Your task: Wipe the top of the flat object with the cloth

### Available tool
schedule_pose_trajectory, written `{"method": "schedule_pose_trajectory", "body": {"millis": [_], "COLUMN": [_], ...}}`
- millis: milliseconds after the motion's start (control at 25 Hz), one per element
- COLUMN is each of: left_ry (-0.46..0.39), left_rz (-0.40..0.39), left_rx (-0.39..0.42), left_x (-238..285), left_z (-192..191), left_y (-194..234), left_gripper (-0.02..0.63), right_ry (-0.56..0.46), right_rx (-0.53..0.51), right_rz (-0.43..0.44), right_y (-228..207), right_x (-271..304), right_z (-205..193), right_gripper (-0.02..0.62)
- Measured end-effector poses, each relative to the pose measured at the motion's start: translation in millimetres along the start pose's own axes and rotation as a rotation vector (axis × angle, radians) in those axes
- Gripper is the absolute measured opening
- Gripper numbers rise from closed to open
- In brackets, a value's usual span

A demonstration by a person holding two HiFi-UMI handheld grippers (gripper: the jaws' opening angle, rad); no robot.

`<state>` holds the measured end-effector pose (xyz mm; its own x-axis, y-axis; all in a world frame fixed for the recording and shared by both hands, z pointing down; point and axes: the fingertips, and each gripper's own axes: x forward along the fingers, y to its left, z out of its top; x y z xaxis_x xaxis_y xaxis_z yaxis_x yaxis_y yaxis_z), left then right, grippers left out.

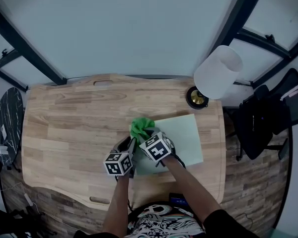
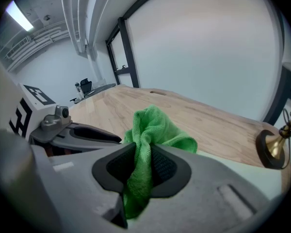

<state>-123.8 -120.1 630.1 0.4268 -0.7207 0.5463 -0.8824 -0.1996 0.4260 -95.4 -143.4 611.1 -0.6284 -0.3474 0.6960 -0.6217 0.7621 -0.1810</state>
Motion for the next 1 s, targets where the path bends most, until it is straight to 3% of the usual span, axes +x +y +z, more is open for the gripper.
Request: {"method": "schedule_pose_trajectory", "body": {"millis": [1000], "left_ry": [-0.010], "left_rz": [0.007], "left_rx": [0.033], "left_x": [1.9], "left_z": [0.6], "left_y": [0.2], "left_gripper": [0.098], "right_ry": [0.016], "right_rx": [0.047], "right_rz": [-0.009], "right_y": [16.5], "right_x": [-14.4], "right_z": [-26.9], "right_gripper": [0.077]}}
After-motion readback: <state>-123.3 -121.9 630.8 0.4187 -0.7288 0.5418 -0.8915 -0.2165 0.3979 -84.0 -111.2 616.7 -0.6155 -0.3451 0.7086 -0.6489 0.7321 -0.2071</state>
